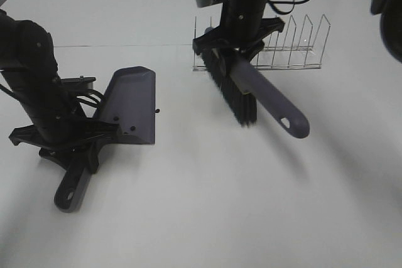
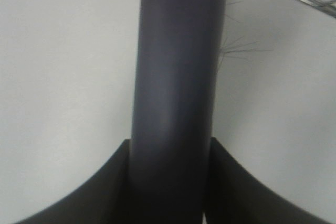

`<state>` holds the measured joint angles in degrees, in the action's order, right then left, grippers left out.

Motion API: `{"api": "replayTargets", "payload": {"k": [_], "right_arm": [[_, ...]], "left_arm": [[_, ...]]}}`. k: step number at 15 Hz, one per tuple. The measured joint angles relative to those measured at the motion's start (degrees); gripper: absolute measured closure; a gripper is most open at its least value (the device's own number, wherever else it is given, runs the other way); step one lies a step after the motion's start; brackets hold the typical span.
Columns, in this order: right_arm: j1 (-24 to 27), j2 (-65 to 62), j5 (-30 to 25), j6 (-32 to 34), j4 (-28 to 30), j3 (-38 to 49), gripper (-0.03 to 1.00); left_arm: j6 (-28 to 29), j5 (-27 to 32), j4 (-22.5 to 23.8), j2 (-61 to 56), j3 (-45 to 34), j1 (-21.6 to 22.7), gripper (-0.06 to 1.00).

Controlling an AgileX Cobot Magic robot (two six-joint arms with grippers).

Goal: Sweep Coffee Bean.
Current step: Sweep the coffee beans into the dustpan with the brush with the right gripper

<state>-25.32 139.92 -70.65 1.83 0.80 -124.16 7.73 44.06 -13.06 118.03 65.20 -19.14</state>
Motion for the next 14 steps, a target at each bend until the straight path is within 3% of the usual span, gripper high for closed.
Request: {"api": "replayTargets", "payload": {"k": [5, 11, 14], "right_arm": [[-7.0, 5.4, 0.3, 0.0, -0.8, -4.1, 0.7], [-13.2, 6.4, 0.1, -1.1, -10.6, -11.2, 0.7], [-13.6, 5.3, 0.1, -0.6, -7.1, -14.2, 0.7]], "left_arm": [[0.0, 0.0, 0.0, 0.0, 0.0, 0.0, 0.63], [0.0, 0.0, 0.0, 0.0, 0.0, 0.0, 0.63], [0.0, 0.0, 0.0, 0.0, 0.0, 0.0, 0.63]]}}
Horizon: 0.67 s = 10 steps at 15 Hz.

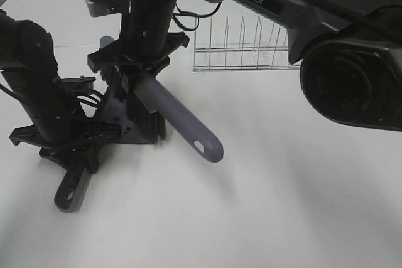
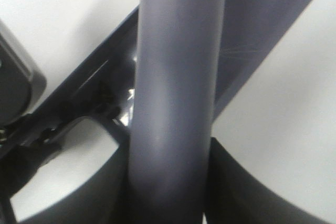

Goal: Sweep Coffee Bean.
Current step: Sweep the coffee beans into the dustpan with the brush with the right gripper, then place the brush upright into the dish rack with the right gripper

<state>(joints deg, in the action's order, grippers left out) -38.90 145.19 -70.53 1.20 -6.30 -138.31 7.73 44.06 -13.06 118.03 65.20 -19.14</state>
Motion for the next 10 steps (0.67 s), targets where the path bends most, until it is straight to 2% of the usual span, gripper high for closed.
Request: {"api": "replayTargets", "payload": {"k": [3, 4, 6, 7, 10], "right_arm": [[0.7, -3.7, -0.1, 0.1, 9.2, -0.2, 0.7], [1.1, -4.4, -0.1, 0.1, 9.7, -0.2, 0.7], [5.1, -7.6, -0.1, 0.1, 10.5, -0.2, 0.7], [8.7, -9.9, -0.1, 0.1, 10.9, 1.2, 0.7], [16.3, -15.1, -0.1, 0.1, 11.1, 8.7, 0.7]], "left_arm": [[0.0, 0.0, 0.0, 0.0, 0.0, 0.0, 0.63], [0.0, 0.0, 0.0, 0.0, 0.0, 0.0, 0.63], [0.0, 0.0, 0.0, 0.0, 0.0, 0.0, 0.63], [0.0, 0.0, 0.0, 0.0, 0.0, 0.0, 0.63], [0.0, 0.0, 0.0, 0.0, 0.0, 0.0, 0.63]]}}
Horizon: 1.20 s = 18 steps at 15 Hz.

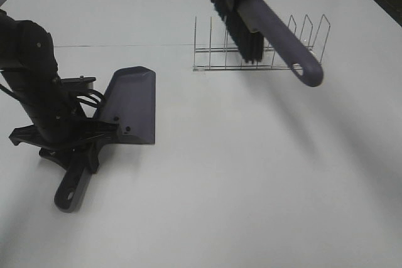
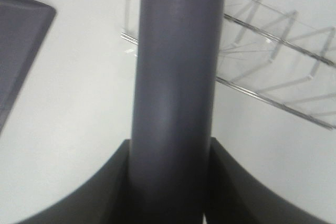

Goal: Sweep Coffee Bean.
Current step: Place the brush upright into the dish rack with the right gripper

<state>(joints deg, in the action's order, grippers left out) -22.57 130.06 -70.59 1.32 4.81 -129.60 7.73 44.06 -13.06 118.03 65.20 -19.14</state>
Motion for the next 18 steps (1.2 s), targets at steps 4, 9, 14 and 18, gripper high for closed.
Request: {"api": "replayTargets", "payload": {"k": [4, 9, 14, 18], "right_arm": [[10.4, -6.8, 0.1, -0.1, 0.1, 14.6, 0.7], [20.3, -10.4, 0.1, -0.6, -1.9, 28.0, 0.7], [21.1, -10.4, 2.8, -2.1, -4.8, 32.3, 0.7], [21.1, -7.2, 6.0, -2.1, -4.4, 31.5, 0.7]], "left_arm": [[0.0, 0.0, 0.0, 0.0, 0.0, 0.0, 0.63], [0.0, -0.1, 0.0, 0.0, 0.0, 0.0, 0.63], [0.0, -0.1, 0.0, 0.0, 0.0, 0.0, 0.63], [0.0, -0.1, 0.0, 0.0, 0.0, 0.0, 0.63]]}}
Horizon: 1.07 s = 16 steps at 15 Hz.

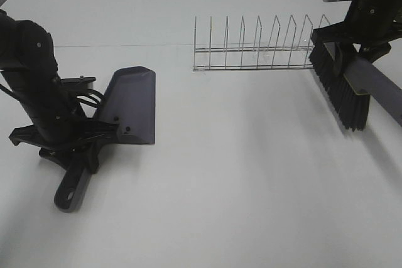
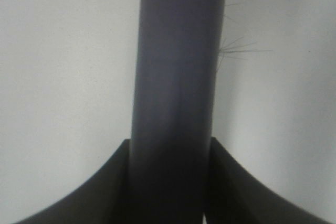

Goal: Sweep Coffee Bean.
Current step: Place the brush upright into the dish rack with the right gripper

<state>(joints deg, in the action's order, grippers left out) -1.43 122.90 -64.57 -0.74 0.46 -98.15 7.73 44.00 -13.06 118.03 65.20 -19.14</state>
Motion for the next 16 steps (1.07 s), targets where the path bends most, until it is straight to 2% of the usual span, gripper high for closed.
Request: {"api": "replayTargets", "payload": {"k": [5, 10, 13, 16], "right_arm": [[0.0, 6.8, -0.3, 0.0, 0.1, -10.6, 0.7], [0.0, 17.4, -5.2, -0.1, 0.3, -29.0, 0.7], [0.5, 23.1, -5.3, -1.4, 0.2, -38.6, 0.7], [1.8, 25.0, -5.4, -1.1, -0.5, -40.8, 0.7]], "left_arm": [[0.0, 0.0, 0.0, 0.0, 0.0, 0.0, 0.63], [0.0, 0.0, 0.0, 0.0, 0.0, 0.0, 0.63], [0.0, 0.0, 0.0, 0.0, 0.0, 0.0, 0.63], [0.0, 0.0, 0.0, 0.0, 0.0, 0.0, 0.63]]}}
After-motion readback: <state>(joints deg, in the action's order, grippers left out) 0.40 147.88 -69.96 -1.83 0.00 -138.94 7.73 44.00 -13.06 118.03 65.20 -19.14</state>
